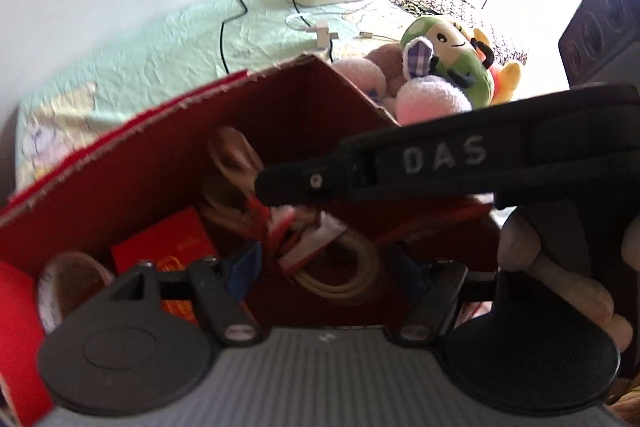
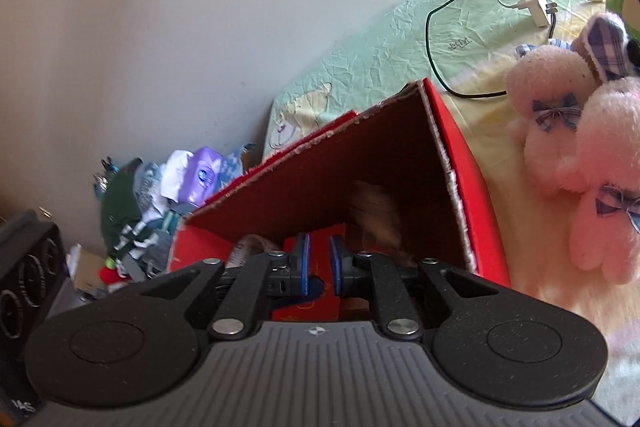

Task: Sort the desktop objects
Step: 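Lower the sandal into the box beside the red package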

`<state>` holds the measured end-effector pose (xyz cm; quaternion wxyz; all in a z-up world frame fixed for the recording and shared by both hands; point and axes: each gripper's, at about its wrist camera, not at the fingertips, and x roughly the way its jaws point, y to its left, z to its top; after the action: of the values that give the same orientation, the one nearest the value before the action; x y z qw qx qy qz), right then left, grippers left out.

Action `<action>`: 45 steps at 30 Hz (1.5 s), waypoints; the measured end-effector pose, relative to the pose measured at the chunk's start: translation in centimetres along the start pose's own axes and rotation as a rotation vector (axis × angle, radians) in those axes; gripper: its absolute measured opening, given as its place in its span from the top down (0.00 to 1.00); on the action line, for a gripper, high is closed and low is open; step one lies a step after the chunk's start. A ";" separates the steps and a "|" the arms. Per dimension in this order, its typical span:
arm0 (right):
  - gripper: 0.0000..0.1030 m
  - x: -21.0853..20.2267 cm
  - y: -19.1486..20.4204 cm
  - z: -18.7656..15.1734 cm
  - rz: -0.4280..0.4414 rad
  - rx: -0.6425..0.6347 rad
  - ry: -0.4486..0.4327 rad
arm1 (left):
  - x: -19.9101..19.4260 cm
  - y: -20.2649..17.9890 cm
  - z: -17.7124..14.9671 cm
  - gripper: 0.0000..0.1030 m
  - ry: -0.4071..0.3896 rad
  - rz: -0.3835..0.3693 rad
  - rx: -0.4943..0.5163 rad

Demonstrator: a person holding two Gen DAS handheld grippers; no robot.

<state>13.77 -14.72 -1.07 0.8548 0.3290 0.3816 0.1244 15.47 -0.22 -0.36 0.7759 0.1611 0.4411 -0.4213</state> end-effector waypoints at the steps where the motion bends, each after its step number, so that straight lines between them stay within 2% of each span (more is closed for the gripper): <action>1: 0.86 0.3 0.1 0.0 -0.009 -0.003 0.001 | 0.1 0.1 -0.1 0.27 0.002 0.000 0.008; 4: 0.81 0.6 0.1 -0.3 -0.012 0.006 -0.006 | 1.0 1.0 -0.1 0.23 0.023 -0.014 -0.002; 9: 0.84 0.4 0.4 -0.6 -0.047 -0.009 -0.038 | 1.0 2.8 -0.7 0.23 0.022 -0.021 -0.055; 11: 0.84 0.5 0.7 -0.5 -0.075 -0.024 -0.042 | 0.8 3.6 -1.0 0.19 0.017 0.004 -0.089; 17: 0.84 0.7 0.8 -0.7 -0.096 -0.040 -0.061 | 0.4 5.5 -1.5 0.19 0.003 0.069 -0.171; 19: 0.85 0.7 0.8 -0.8 -0.104 -0.045 -0.071 | 0.7 6.0 -1.5 0.19 0.014 0.063 -0.209; 24: 0.87 1.0 1.3 -1.0 -0.164 -0.073 -0.081 | 0.7 5.9 -1.5 0.18 0.037 0.128 -0.219; 27: 0.86 1.2 1.3 -0.7 -0.177 -0.060 -0.060 | 0.5 6.1 -1.6 0.16 0.030 0.134 -0.239; 30: 0.85 1.8 1.8 0.0 -0.218 -0.095 0.021 | 0.5 6.6 -1.6 0.16 0.052 0.150 -0.272; 34: 0.83 3.1 3.5 1.0 -0.328 -0.292 0.162 | -0.1 6.4 -1.8 0.16 0.055 0.269 -0.226; 38: 0.78 5.2 4.8 1.2 -0.402 -0.487 0.332 | -0.4 6.8 -2.2 0.16 0.057 0.310 -0.229; 40: 0.78 6.5 5.1 0.9 -0.440 -0.565 0.411 | -0.6 6.7 -2.3 0.16 0.052 0.370 -0.212; 42: 0.76 7.7 4.9 0.7 -0.458 -0.604 0.478 | -0.7 6.7 -2.5 0.16 0.053 0.418 -0.194; 44: 0.74 8.8 4.7 0.5 -0.461 -0.627 0.534 | -0.7 7.2 -2.6 0.15 0.047 0.416 -0.203; 45: 0.70 9.1 4.6 0.5 -0.450 -0.630 0.553 | -0.8 7.5 -2.7 0.15 0.041 0.410 -0.211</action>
<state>20.48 -7.23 -3.01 0.7850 -0.0826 0.6003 0.1290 19.73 6.29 -2.06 0.8487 0.1737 0.4563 -0.2032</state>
